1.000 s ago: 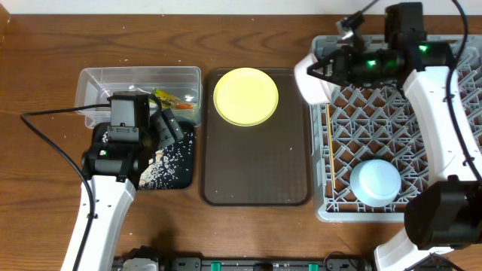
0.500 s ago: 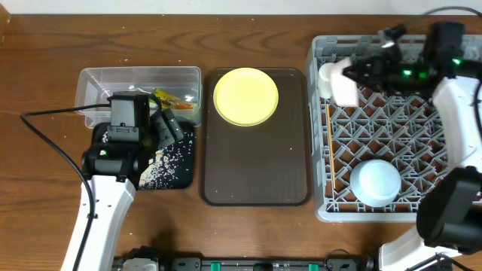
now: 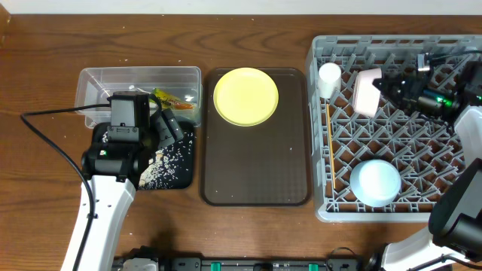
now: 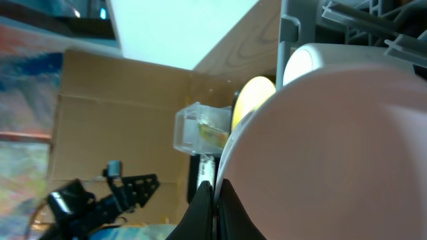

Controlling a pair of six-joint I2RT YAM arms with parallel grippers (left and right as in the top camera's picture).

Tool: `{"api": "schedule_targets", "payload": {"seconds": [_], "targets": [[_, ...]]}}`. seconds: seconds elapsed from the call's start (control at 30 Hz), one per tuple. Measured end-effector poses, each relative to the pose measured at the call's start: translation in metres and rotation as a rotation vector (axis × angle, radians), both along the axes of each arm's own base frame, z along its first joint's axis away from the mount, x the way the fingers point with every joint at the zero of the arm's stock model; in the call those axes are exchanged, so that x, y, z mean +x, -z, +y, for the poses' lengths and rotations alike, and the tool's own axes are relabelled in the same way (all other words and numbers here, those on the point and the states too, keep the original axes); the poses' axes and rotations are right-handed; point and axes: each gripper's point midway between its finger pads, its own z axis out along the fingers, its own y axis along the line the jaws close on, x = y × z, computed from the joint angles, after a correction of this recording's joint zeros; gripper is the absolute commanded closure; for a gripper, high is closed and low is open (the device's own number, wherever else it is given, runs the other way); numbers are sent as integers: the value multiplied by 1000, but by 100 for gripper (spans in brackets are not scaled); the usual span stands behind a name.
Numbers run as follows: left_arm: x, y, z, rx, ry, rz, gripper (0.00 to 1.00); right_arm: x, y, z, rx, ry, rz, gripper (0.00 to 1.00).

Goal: Sort waste into correct bins and load items into the dishwasher rack
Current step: 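Lift the white bowl and carry it right into the rack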

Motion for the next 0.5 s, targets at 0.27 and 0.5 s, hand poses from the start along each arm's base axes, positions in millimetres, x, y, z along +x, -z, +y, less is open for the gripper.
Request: {"api": "schedule_targets", "payload": {"seconds": [0.27, 0.5], "targets": [[0, 0, 0, 0, 0, 0, 9, 4, -28, 0, 74, -54, -132, 99], [0, 0, 0, 0, -1, 0, 10, 2, -36, 7, 101, -94, -160, 99]]}}
